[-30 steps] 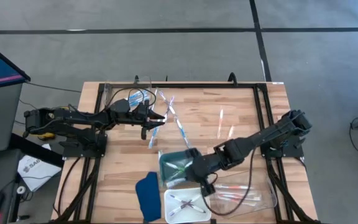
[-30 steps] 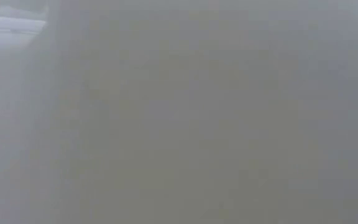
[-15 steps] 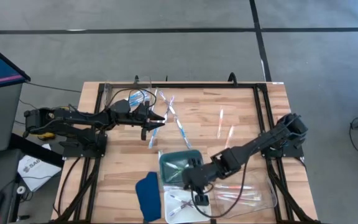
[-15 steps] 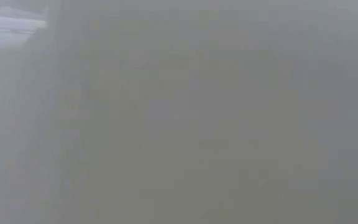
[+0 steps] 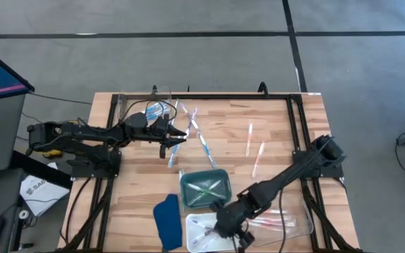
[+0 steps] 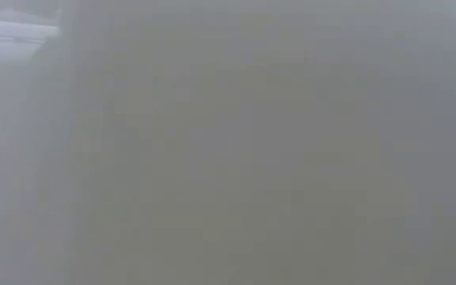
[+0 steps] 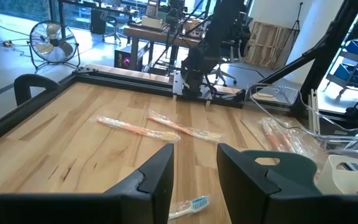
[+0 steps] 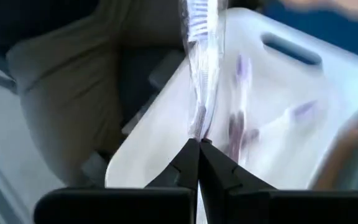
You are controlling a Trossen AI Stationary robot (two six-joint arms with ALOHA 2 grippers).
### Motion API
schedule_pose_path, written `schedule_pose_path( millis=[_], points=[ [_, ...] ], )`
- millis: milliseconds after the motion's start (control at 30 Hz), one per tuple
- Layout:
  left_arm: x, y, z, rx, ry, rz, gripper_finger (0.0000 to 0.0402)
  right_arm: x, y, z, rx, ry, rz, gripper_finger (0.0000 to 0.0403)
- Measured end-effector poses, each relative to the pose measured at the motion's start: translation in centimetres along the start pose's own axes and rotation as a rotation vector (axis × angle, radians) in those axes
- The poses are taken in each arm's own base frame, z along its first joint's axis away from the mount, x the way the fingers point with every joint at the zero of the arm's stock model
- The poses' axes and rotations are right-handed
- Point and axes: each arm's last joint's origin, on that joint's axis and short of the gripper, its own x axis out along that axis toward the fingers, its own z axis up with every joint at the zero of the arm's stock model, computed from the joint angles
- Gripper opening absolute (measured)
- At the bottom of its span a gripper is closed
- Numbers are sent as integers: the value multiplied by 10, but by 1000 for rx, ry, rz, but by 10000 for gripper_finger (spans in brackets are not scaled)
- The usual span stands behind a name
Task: Pick & Place Toothbrushes
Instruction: Put the purple toothbrush into the white bin
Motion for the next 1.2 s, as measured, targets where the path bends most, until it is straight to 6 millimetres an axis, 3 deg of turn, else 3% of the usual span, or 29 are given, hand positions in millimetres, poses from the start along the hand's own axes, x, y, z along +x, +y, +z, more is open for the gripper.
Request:
schedule_pose_path(
  millis=[167,433,1200],
  points=[
    [0,0,0,1,2,0,115,9,-12,1,-86,-4,21,0],
    [0,0,0,1,3,0,115,8,-26,-3,-78,24,7,0],
    [0,0,0,1,2,-2,115,8,-27,-6,-76,52,-57,0]
  ],
)
